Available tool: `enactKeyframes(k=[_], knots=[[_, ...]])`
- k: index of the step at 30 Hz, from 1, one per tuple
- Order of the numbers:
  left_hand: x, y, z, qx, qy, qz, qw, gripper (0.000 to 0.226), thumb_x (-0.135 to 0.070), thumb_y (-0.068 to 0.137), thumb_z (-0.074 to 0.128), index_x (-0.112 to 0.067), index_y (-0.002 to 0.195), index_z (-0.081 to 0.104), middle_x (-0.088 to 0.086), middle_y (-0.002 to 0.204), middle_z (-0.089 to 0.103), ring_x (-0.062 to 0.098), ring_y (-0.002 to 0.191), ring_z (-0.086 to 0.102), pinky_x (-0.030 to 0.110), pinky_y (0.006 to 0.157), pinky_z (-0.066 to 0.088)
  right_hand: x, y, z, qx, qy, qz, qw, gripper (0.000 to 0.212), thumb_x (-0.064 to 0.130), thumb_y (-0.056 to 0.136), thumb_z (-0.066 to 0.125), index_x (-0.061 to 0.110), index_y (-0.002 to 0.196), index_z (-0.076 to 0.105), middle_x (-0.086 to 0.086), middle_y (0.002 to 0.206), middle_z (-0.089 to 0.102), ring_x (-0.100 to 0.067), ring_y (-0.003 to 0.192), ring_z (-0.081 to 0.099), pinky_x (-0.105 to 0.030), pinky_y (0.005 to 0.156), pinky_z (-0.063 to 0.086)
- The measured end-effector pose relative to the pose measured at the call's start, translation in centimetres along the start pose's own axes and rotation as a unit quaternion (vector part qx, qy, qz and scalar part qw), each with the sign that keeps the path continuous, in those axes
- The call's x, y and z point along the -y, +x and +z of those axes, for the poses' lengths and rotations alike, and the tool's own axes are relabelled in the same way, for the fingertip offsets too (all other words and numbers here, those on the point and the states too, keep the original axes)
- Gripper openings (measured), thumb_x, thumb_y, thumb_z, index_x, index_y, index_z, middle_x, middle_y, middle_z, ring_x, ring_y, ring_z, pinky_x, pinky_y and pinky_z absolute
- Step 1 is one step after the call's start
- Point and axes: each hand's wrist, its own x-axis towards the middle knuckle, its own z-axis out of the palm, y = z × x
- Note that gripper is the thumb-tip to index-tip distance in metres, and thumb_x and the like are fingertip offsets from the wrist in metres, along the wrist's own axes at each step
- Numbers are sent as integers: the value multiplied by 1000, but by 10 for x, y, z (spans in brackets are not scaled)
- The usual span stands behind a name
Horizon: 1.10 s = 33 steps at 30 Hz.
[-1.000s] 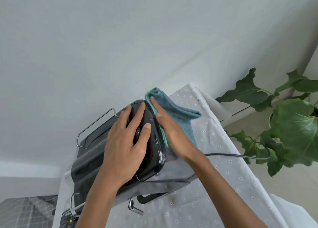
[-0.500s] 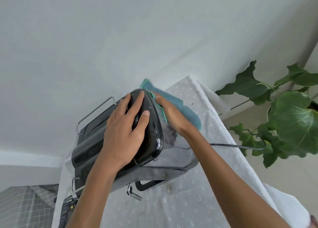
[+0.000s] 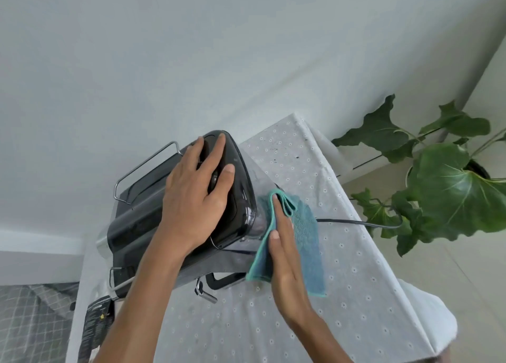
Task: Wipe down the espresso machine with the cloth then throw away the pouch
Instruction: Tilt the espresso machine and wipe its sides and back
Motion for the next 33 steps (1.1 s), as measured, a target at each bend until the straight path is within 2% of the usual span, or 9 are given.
enactKeyframes(k=[3, 7, 12, 16, 18, 20, 24, 29, 33], knots=[[-1, 0, -1, 7, -7, -9, 1000, 51, -48, 102, 33, -47, 152, 22, -8, 165, 12, 13, 152, 8, 39, 122, 6, 9, 49, -10, 52, 13, 11, 998, 46, 58, 104, 20, 56, 148, 30, 25, 159, 30, -2, 148, 27, -46, 123, 23], [-6, -1, -3, 5, -3, -15, 1000, 51, -47, 103, 32, -46, 153, 22, -6, 165, 13, 17, 152, 10, 41, 122, 9, -22, 55, -30, 20, -27, 95, 995, 46, 54, 106, 21, 51, 151, 30, 28, 158, 29, 5, 147, 24, -44, 126, 17], [-7, -3, -3, 5, 10, -11, 1000, 51, -46, 103, 31, -42, 153, 21, -2, 166, 13, 21, 152, 10, 44, 123, 10, 1, -5, 13, -57, 20, -20, 998, 47, 38, 107, 26, 40, 154, 29, 32, 156, 29, 7, 147, 21, -28, 123, 16], [-3, 1, -1, 11, 30, -2, 1000, 52, -47, 104, 27, -39, 155, 18, 2, 166, 11, 20, 153, 8, 44, 122, 8, -2, 45, -4, -34, 12, 14, 999, 49, 54, 106, 24, 39, 148, 44, 13, 151, 49, -7, 141, 42, -45, 120, 31], [1, 3, 1, 11, 37, 13, 999, 54, -48, 103, 24, -38, 156, 16, 4, 166, 10, 20, 153, 6, 46, 123, 6, -25, 43, -6, -92, 11, 45, 995, 51, 56, 105, 23, 38, 145, 50, 10, 145, 56, -9, 137, 48, -48, 119, 33], [6, 5, 5, 10, 38, 24, 999, 55, -48, 103, 22, -37, 156, 14, 6, 166, 8, 22, 153, 5, 47, 123, 5, -45, 23, 17, -202, 37, 20, 978, 50, 56, 104, 23, 41, 145, 48, 9, 147, 53, -11, 139, 45, -50, 118, 32], [11, 9, 8, 8, 49, 55, 997, 56, -47, 103, 19, -31, 157, 12, 11, 166, 9, 28, 153, 5, 51, 122, 7, -31, 8, 104, -401, 42, -106, 909, 48, 30, 108, 26, 35, 156, 27, 18, 163, 25, -7, 153, 14, -51, 125, 12], [13, 8, 8, 16, 55, 73, 996, 58, -44, 104, 17, -27, 158, 9, 11, 166, 5, 31, 152, 2, 51, 121, 2, -13, 22, 117, -459, 8, -211, 863, 46, 22, 109, 25, 27, 154, 31, 14, 162, 29, -5, 152, 16, -46, 126, 10], [15, 11, 11, 14, 55, 80, 995, 58, -45, 103, 17, -26, 158, 10, 10, 166, 7, 31, 152, 2, 53, 120, 1, -92, 34, 93, -511, 55, -111, 850, 49, 37, 109, 19, 31, 157, 27, 14, 164, 25, -5, 153, 13, -50, 125, 12]])
